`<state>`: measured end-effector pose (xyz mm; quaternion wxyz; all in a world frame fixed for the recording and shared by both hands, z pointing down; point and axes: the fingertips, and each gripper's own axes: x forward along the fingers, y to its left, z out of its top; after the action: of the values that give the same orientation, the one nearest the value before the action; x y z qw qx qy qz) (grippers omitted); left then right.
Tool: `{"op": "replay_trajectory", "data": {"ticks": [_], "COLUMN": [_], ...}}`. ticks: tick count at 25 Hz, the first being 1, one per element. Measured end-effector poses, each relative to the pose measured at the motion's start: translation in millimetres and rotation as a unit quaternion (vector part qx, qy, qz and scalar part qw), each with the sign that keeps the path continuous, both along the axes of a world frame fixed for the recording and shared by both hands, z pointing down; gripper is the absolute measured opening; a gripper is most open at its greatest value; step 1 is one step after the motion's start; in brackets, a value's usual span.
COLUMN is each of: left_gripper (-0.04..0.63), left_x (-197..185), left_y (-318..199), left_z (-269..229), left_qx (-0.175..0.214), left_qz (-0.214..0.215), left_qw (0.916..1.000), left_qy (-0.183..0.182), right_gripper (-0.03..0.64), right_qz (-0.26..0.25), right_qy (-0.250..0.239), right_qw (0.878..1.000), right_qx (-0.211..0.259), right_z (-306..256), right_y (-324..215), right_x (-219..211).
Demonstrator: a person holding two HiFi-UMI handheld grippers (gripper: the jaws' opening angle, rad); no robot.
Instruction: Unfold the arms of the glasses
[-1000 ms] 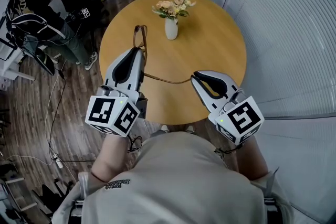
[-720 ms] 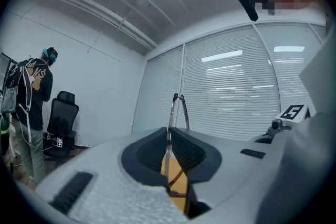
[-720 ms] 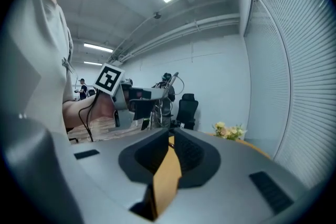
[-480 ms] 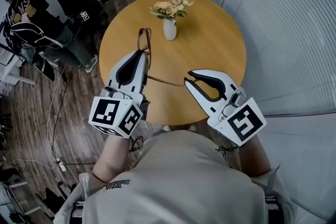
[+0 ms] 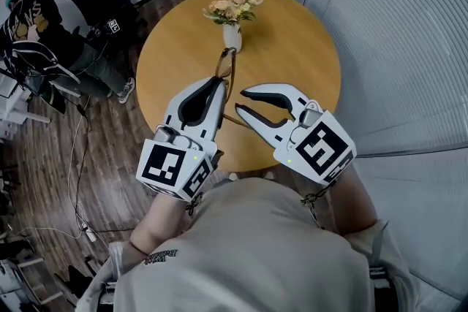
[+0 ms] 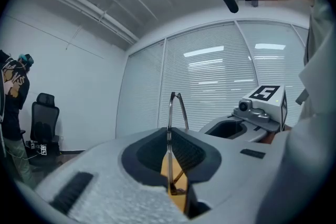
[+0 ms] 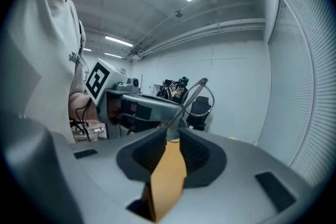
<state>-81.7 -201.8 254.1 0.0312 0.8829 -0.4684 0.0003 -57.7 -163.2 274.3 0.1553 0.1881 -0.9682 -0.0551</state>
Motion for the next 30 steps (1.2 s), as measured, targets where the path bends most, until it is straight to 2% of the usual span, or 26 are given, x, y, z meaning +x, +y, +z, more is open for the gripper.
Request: {"op": "replay_trajectory", "data": {"ticks": [2,7,11,14,17,24,30], "left_gripper": [0.04,0.041,0.041,0.041,0.041,0.04,0.041], "left_x": [5,12,16,17,17,9,2], "left_y": [4,7,8,7,6,1,4], "left_z": [0,6,11,16,19,26,27], "left_qx": [0.0,-0.004,-0.004,-0.008,-0.011,-0.012,-0.003], "left_qz": [0.007,0.015,0.018,0.018,0.016,0.004,-0.009], "left_qw": [1.0,0.9998,0.9996,0.9995,0.9995,0.9994,0.9981], "left_qy": [-0.004,-0.012,-0.02,-0.023,-0.025,-0.032,-0.06], "right_gripper": [0.088,0.092,0.091,0.051,0.044,0.043,0.043], "right_qz": [-0.013,-0.021,-0.022,-0.016,-0.015,0.0,0.035], "right_qy": [0.005,0.011,0.027,0.03,0.028,0.033,0.031], "right_qw": [1.0,0.999,0.999,0.999,0.999,0.998,0.998], "right_qx": [-0.006,-0.031,-0.037,-0.039,-0.044,-0.049,-0.05], "right_z": [8,23,35,40,44,49,46], "right_y": [4,6,5,3,2,1,3], "right_x": [-6,-13,-15,-15,-12,6,37]}}
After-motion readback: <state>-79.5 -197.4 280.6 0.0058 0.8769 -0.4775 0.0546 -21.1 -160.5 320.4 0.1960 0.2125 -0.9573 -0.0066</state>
